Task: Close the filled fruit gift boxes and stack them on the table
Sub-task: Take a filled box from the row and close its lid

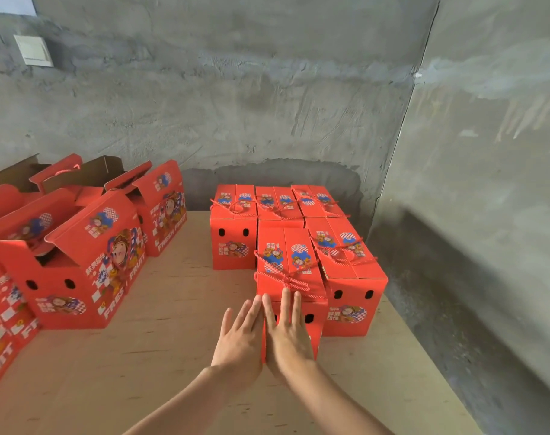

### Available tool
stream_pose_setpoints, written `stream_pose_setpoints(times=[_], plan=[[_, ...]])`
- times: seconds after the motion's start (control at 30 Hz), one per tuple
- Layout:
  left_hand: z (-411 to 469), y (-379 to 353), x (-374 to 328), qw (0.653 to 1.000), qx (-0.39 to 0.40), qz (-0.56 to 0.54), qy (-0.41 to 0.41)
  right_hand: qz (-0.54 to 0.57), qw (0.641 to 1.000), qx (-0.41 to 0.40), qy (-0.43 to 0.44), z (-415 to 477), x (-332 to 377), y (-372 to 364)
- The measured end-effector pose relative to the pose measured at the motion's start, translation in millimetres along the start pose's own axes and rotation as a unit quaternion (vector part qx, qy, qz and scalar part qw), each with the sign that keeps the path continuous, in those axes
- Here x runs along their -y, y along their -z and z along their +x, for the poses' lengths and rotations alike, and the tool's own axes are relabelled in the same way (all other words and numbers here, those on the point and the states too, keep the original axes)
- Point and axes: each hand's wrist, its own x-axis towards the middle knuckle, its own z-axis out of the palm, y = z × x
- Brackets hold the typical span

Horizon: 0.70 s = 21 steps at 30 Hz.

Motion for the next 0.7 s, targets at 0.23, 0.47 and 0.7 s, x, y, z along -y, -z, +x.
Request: stream_pose_setpoints(times=[0.23, 0.47, 0.7], plan=[[48.0, 33.1, 7.2, 0.998, 0.062, 0.032, -0.005, 0.083, 0.985, 0.151, 0.029, 54.5, -21.7, 1.8], [3.8, 38.3, 41.5, 0.999, 0.004, -0.037, 0.008, 0.092, 0.987, 0.128, 0.026, 64.7, -28.3, 14.7], [-108.9, 69.2, 110.5, 0.992, -0.092, -0.065, 0.054, 0.053, 0.994, 0.093, 0.021, 54.6, 29.4, 51.5]])
